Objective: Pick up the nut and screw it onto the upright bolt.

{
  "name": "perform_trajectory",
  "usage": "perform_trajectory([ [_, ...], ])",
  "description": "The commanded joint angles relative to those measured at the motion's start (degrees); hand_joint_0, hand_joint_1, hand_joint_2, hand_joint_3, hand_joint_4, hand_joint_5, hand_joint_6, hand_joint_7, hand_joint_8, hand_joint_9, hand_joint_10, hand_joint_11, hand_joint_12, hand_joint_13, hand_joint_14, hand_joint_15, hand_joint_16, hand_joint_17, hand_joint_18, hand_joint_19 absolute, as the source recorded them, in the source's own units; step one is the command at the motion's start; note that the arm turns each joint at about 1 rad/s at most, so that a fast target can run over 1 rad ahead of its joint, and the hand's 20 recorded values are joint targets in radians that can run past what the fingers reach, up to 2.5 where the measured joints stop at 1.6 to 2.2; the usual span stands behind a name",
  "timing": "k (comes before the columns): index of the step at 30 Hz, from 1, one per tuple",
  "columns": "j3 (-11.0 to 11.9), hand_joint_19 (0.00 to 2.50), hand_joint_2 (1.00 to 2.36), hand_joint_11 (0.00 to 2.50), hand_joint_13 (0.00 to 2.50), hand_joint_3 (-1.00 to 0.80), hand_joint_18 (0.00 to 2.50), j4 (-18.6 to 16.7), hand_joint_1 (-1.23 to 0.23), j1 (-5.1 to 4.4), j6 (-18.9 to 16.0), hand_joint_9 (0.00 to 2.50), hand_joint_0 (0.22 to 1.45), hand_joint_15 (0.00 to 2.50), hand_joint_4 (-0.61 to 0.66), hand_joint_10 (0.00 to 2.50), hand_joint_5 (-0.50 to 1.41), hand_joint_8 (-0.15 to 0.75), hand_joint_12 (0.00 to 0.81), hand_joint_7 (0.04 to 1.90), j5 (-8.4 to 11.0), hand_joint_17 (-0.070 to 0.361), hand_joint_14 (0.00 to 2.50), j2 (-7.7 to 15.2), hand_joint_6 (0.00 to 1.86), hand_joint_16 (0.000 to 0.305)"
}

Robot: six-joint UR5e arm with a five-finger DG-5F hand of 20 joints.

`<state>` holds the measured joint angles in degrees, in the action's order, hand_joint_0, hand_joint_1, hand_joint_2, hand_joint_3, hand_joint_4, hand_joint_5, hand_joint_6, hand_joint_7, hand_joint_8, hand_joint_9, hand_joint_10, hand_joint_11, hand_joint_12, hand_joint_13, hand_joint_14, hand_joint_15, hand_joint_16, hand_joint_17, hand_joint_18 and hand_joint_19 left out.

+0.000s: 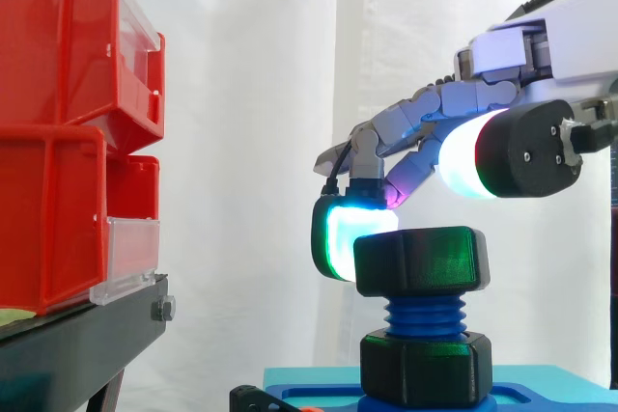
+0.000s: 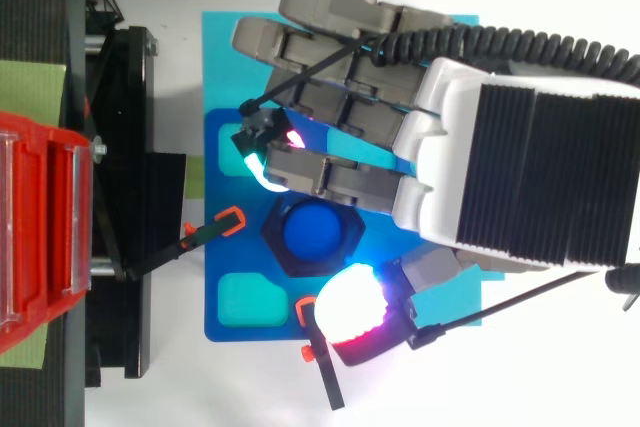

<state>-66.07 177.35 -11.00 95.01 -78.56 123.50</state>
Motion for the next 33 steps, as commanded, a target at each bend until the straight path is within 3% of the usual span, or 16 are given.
perform_trajectory([
  [1,0.0,0.00,1.00,0.00,0.24,-0.50,0.00,0.0,-0.17,0.28,0.4,0.73,0.48,0.00,0.22,0.00,0.00,0.267,0.230,1.11,-0.36,0.062,0.00,0.0,0.50,0.028],
  [14,0.3,0.00,1.00,0.00,0.45,-0.50,0.17,0.1,-0.24,0.46,1.1,1.00,0.50,0.00,0.07,0.00,0.05,0.226,0.140,1.20,-0.45,0.031,0.00,0.0,0.50,0.014],
  [24,0.3,0.00,1.00,0.00,0.69,-0.50,0.40,-0.1,-0.28,0.63,1.6,1.38,0.52,0.00,0.09,0.00,0.09,0.140,0.088,1.25,-0.98,0.014,0.00,0.0,0.50,0.006],
  [33,1.0,0.00,1.00,0.00,0.88,-0.50,0.65,0.1,-0.29,0.63,1.9,1.64,0.51,0.00,0.10,0.00,0.10,0.177,0.055,1.32,-1.15,0.008,0.00,0.0,0.50,0.004],
])
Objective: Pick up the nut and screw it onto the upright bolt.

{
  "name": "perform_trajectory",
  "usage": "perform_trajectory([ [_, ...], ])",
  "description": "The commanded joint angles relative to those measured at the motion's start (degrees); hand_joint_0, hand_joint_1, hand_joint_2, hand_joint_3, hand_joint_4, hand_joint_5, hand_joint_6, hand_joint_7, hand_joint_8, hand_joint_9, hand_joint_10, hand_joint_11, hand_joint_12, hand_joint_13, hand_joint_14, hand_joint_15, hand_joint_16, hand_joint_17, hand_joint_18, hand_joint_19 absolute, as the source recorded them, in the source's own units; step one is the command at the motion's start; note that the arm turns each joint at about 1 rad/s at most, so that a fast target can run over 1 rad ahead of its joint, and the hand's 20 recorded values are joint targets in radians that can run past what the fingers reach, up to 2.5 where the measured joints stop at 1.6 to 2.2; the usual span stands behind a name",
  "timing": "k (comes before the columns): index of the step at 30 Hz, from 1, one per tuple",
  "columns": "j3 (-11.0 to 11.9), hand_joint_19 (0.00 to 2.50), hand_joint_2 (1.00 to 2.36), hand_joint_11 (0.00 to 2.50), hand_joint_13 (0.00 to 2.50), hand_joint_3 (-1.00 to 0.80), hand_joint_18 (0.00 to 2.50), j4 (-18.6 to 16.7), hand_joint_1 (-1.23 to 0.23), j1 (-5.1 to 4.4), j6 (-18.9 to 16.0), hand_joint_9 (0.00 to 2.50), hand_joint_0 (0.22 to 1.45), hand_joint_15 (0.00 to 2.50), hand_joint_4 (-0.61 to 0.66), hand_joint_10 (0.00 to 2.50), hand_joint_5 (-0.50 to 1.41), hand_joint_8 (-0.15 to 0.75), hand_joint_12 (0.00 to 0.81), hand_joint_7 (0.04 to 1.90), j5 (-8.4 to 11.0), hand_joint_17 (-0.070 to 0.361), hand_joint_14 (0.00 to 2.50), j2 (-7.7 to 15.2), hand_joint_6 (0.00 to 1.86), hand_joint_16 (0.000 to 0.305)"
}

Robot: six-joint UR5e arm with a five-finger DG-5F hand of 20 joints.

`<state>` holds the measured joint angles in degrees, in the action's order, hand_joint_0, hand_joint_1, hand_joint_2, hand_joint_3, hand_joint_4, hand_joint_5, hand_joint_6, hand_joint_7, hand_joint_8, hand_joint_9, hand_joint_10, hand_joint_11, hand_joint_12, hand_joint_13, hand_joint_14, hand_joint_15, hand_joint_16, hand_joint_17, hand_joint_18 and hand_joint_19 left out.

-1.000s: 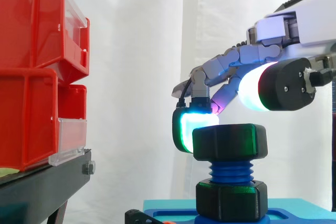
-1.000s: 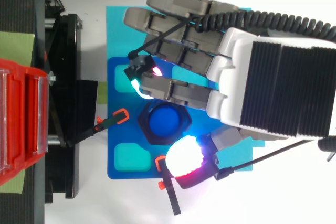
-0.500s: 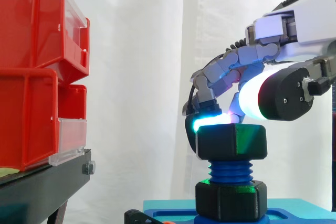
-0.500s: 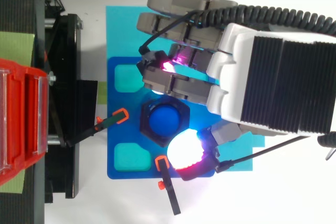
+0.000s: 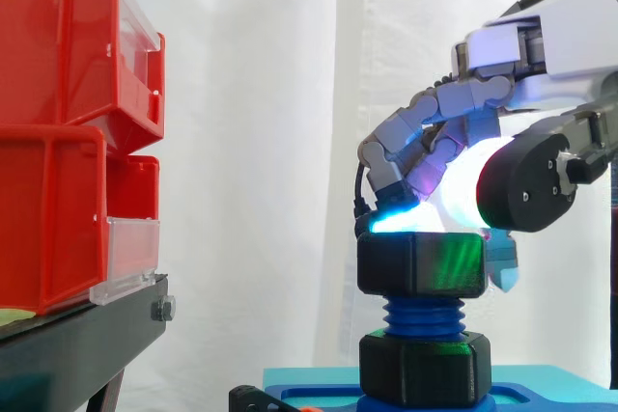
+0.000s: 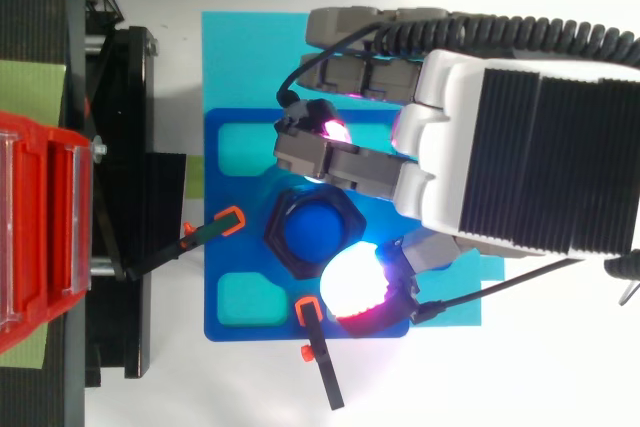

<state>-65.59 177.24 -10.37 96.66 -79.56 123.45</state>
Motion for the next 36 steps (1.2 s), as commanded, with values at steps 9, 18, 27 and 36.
perform_trajectory([
  [9,2.7,0.00,1.00,0.05,0.84,-0.50,0.55,1.5,-0.23,0.18,2.0,1.55,0.51,0.00,0.14,0.00,0.06,0.277,0.104,1.24,-1.91,0.017,0.00,0.0,0.50,0.008],
  [18,4.7,0.00,1.00,0.25,0.75,-0.50,0.44,1.4,-0.22,0.18,3.0,1.45,0.50,0.00,0.23,0.01,-0.01,0.270,0.183,1.01,-3.76,0.041,0.00,0.0,0.50,0.018],
  [27,4.7,0.00,1.00,0.00,0.31,-0.50,0.03,-1.0,-0.17,-0.35,3.0,0.86,0.47,0.00,0.17,0.00,-0.11,0.224,0.266,0.66,-3.94,0.072,0.00,0.1,0.50,0.032],
  [36,3.3,0.00,1.00,0.00,0.00,-0.50,0.00,-2.4,0.02,-0.88,2.7,0.00,0.43,0.00,0.07,0.00,-0.23,0.149,0.316,0.53,-3.94,0.103,0.00,1.1,0.50,0.046],
])
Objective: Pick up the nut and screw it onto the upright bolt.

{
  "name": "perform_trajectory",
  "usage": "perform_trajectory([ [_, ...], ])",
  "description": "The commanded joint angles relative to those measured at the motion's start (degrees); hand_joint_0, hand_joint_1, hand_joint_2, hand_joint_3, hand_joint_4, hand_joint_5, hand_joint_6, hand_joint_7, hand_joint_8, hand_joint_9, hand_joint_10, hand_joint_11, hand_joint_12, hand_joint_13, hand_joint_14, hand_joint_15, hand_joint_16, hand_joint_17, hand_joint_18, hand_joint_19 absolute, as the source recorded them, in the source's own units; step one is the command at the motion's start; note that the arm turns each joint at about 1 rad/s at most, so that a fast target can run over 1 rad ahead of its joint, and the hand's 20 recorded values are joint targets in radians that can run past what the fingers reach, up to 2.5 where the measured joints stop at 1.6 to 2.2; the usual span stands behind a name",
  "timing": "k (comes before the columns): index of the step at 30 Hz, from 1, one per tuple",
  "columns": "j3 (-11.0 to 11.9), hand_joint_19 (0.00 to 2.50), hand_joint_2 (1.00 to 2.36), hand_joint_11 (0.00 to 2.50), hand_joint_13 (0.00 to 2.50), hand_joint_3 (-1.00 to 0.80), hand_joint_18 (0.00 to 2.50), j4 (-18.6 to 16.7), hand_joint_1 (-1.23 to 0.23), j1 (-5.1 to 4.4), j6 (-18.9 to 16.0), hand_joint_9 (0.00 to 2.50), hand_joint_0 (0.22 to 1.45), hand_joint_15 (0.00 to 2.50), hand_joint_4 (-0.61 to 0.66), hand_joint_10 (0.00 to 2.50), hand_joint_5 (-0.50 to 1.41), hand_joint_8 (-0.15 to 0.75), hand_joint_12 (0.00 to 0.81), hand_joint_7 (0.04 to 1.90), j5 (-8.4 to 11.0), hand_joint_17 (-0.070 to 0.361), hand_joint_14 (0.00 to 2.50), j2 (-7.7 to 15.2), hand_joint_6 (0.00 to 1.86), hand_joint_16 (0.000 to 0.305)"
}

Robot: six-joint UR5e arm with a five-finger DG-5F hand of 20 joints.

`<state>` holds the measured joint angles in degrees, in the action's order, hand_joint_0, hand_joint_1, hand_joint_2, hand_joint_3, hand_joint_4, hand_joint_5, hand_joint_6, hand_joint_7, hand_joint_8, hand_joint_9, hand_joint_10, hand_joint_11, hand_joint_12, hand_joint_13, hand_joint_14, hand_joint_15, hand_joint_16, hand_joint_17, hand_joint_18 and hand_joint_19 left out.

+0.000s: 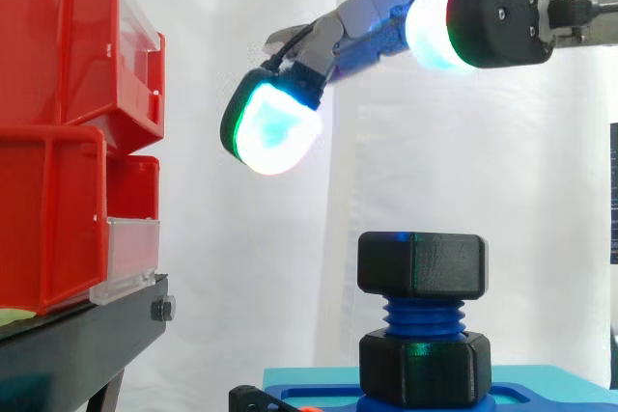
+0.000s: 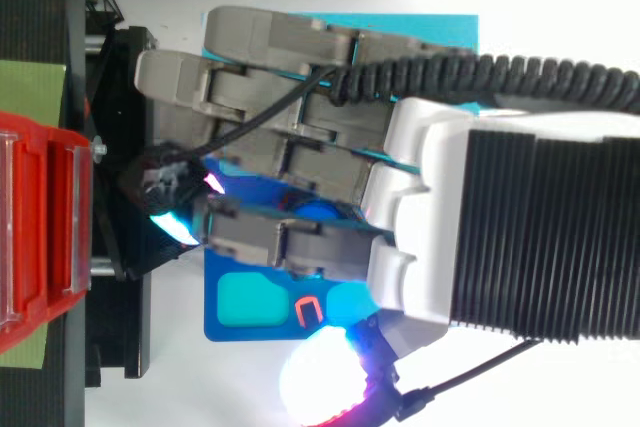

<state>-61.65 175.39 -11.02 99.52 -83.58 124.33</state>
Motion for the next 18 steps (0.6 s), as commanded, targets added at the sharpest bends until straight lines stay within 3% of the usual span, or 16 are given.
perform_trajectory([
  [1,-0.8,0.00,1.00,0.00,0.00,-0.50,0.00,-0.6,0.03,-0.23,-0.3,0.00,0.43,0.00,0.06,0.00,-0.23,0.142,0.317,0.53,0.09,0.106,0.00,0.2,0.50,0.047],
  [10,-3.3,0.00,1.00,0.00,0.00,-0.50,0.00,-1.3,0.07,-0.41,-1.9,0.00,0.44,0.00,0.07,0.00,-0.22,0.146,0.322,0.55,0.00,0.108,0.00,0.1,0.50,0.048],
  [18,-3.4,0.00,1.00,0.00,0.00,-0.50,0.00,-0.8,0.03,0.03,-2.5,0.04,0.45,0.00,0.12,0.00,-0.19,0.177,0.321,0.65,-0.09,0.103,0.00,0.2,0.50,0.046],
])
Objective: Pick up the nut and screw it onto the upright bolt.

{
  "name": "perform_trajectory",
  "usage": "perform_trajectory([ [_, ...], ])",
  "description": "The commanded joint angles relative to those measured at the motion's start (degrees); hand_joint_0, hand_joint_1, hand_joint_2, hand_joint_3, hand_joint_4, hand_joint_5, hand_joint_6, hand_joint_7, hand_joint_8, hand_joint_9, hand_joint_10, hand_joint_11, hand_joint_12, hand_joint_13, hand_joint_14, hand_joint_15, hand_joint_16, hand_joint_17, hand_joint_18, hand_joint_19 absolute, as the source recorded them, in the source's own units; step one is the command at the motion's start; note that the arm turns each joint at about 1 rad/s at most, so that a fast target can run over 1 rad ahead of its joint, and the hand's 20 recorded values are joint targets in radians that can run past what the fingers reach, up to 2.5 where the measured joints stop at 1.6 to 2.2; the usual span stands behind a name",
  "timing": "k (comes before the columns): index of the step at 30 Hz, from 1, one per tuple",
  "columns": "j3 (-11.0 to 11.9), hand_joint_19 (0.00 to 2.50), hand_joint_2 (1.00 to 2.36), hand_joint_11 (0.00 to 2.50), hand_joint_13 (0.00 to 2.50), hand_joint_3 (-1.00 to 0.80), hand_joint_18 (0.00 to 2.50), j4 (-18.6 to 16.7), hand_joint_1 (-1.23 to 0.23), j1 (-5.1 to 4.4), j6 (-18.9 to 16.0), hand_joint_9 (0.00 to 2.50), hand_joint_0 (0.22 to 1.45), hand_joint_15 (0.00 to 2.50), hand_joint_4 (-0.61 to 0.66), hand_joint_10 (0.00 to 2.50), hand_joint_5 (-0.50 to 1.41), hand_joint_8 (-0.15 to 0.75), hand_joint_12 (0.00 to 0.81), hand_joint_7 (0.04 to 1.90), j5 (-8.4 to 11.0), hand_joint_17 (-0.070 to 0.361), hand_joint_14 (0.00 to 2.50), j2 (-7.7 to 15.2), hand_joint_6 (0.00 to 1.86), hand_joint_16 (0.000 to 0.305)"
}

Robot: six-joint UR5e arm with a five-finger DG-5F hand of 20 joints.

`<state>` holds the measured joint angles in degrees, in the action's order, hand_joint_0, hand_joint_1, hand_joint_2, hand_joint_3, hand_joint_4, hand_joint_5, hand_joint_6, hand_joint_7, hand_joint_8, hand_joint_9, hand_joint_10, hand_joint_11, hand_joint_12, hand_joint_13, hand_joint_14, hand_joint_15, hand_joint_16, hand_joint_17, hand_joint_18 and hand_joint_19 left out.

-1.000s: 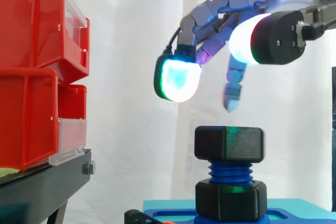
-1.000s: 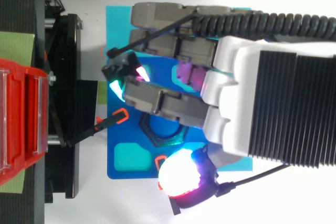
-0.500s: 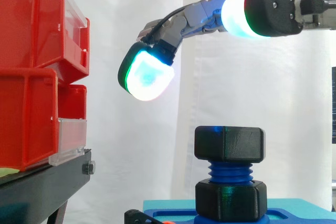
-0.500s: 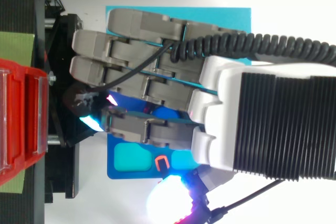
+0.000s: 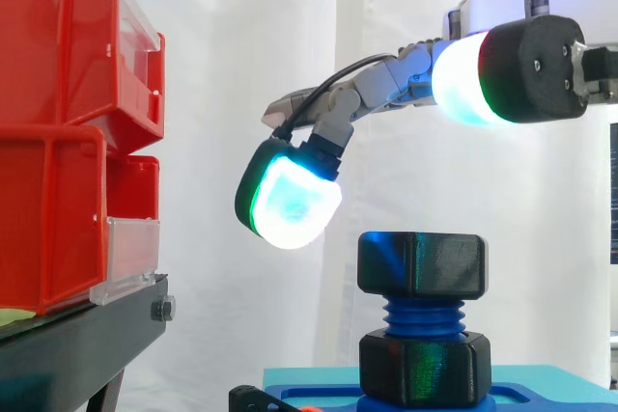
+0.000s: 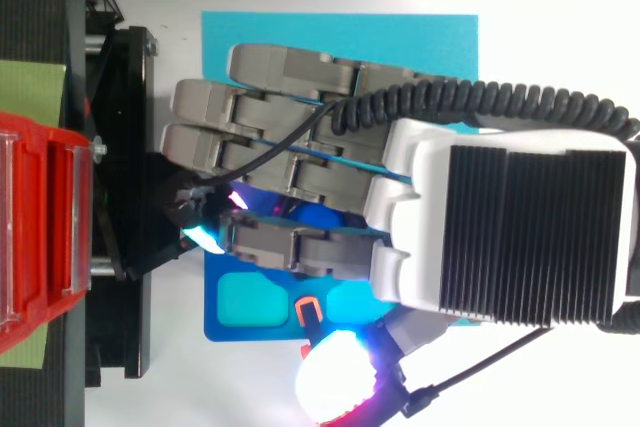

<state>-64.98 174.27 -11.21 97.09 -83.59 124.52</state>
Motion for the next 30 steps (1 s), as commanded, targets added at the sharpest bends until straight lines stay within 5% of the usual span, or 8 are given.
perform_trajectory([
  [1,-0.1,0.00,1.00,0.00,0.00,-0.50,0.00,0.7,0.03,0.40,-0.1,0.05,0.45,0.00,0.13,0.00,-0.18,0.181,0.320,0.66,-0.08,0.103,0.00,0.0,0.50,0.046],
  [14,-0.1,0.00,1.00,0.00,0.00,-0.50,0.00,3.8,-0.06,1.19,0.0,0.40,0.47,0.00,0.21,0.00,-0.11,0.238,0.317,0.82,-0.08,0.093,0.00,0.0,0.50,0.042],
  [21,-0.1,0.00,1.00,0.00,0.22,-0.50,0.00,4.8,-0.11,2.16,0.4,0.70,0.47,0.00,0.26,0.00,-0.05,0.260,0.303,0.93,-1.84,0.087,0.00,0.0,0.50,0.039],
  [30,-0.1,0.00,1.00,0.00,0.49,-0.50,0.11,4.7,-0.12,3.39,2.0,1.08,0.47,0.00,0.14,0.00,0.05,0.247,0.269,1.18,-3.16,0.074,0.00,-0.1,0.50,0.033],
])
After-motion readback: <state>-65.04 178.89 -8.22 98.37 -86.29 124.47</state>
